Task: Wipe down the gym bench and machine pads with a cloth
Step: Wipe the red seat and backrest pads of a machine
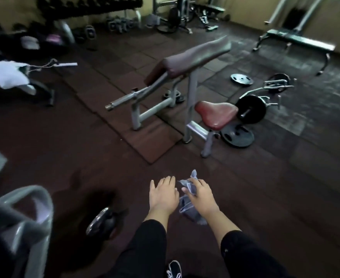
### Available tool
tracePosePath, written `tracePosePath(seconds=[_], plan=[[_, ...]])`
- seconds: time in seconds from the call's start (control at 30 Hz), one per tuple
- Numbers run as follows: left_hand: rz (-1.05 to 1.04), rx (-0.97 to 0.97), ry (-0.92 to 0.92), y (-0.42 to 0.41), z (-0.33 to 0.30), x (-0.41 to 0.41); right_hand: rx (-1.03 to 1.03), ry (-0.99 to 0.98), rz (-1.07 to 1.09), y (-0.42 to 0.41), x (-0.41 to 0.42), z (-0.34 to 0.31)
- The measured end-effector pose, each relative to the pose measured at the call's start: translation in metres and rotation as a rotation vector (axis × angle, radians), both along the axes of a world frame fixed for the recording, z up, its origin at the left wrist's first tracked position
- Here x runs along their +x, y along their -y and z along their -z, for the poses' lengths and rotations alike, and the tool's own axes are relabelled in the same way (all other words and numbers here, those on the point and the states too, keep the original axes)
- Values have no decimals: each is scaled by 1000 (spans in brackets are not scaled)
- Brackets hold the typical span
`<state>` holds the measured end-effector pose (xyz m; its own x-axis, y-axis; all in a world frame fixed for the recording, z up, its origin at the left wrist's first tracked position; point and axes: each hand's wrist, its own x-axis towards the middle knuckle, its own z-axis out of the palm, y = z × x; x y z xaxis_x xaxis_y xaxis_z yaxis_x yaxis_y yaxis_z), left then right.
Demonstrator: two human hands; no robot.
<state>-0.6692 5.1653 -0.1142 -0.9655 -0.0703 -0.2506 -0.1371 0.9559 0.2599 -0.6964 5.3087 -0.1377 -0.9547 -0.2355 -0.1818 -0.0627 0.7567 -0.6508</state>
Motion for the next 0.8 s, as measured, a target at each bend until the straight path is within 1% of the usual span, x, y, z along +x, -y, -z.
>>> tracePosePath(seconds=[0.13, 0.27, 0.4, 0.53, 0.63, 0.8], plan=[[105, -13, 10, -48, 0, -48, 6, 5, 116, -54, -32, 7], [188, -38, 18, -82, 3, -103, -2, 0, 245, -89, -68, 10], [257, -37, 35, -119, 8, -166, 24, -16, 318, -120, -119, 14], [322, -33, 34, -152, 13, -242, 67, -2, 350, -150, -188, 17], [352, -25, 15, -170, 11, -314, 78, 7, 353, -170, -253, 15], [367, -32, -17, -192, 2, -435, 89, -32, 420, -197, -366, 3]])
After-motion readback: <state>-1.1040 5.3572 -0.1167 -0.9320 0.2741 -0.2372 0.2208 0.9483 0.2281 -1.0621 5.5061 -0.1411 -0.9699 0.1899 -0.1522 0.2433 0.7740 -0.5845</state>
